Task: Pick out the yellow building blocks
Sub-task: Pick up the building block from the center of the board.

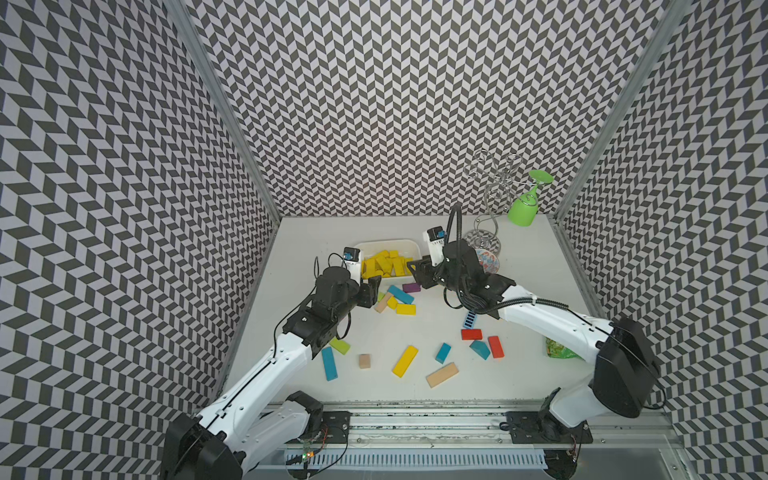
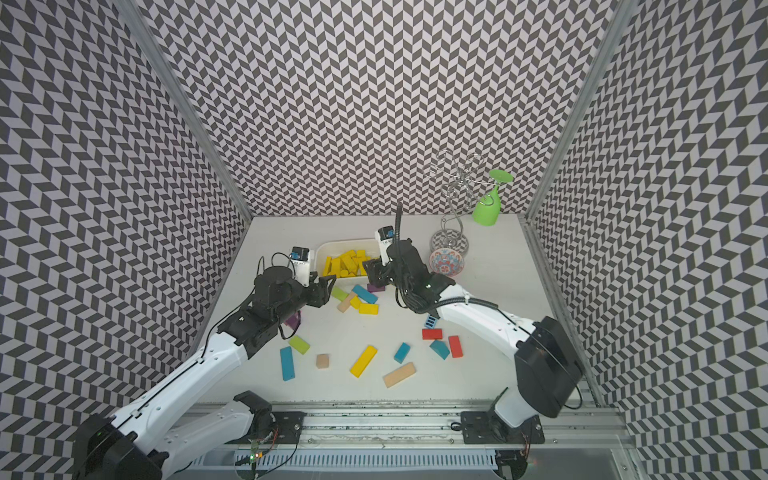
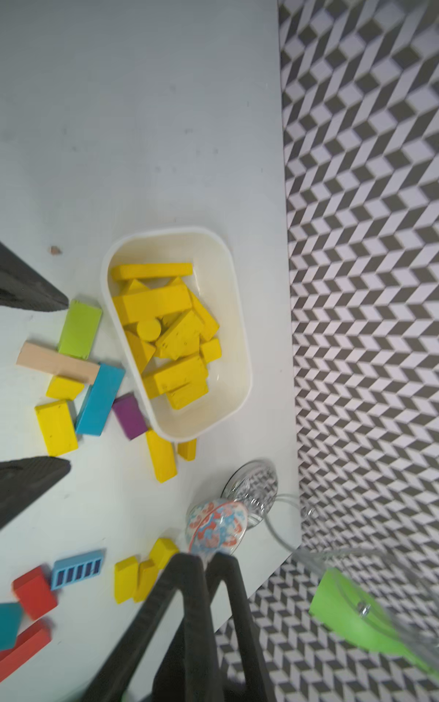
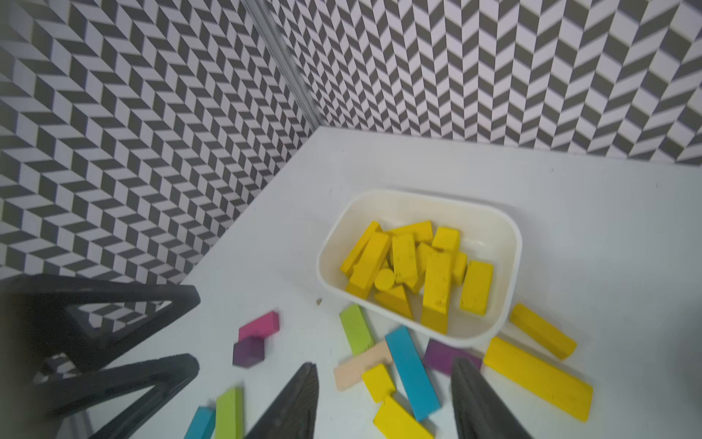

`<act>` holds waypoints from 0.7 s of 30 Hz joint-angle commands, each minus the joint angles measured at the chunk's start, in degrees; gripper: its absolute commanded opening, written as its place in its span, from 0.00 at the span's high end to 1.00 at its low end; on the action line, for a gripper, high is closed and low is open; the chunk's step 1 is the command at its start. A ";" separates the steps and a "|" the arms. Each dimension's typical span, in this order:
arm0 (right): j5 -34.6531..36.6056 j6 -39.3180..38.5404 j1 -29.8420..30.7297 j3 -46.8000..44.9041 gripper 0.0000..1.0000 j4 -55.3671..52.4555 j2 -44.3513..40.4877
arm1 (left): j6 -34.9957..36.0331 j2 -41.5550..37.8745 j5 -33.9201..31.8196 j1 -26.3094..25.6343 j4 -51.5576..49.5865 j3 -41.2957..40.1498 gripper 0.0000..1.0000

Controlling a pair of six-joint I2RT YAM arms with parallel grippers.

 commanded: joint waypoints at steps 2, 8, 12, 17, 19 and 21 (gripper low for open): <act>2.38 4.45 -0.07 -7.06 0.43 -0.99 -6.21 | -0.36 1.56 0.67 -7.54 -7.92 1.01 0.37; 14.91 8.74 -0.24 -15.76 0.42 -3.29 -15.09 | -5.74 4.68 1.91 -18.12 -12.60 -0.50 0.37; 19.51 9.40 -0.41 -19.43 0.42 -2.00 -19.52 | -7.54 7.88 1.65 -22.71 -14.40 -0.67 0.37; 23.29 10.12 -0.76 -19.91 0.42 -3.71 -20.99 | -9.10 12.65 2.61 -25.84 -15.48 -0.84 0.36; 24.12 10.77 -0.85 -20.15 0.42 -3.89 -21.34 | -9.86 14.79 2.77 -26.28 -15.89 -0.92 0.36; 24.35 11.17 -0.86 -20.50 0.43 -3.69 -21.70 | -10.27 16.92 3.14 -26.71 -16.09 -1.18 0.37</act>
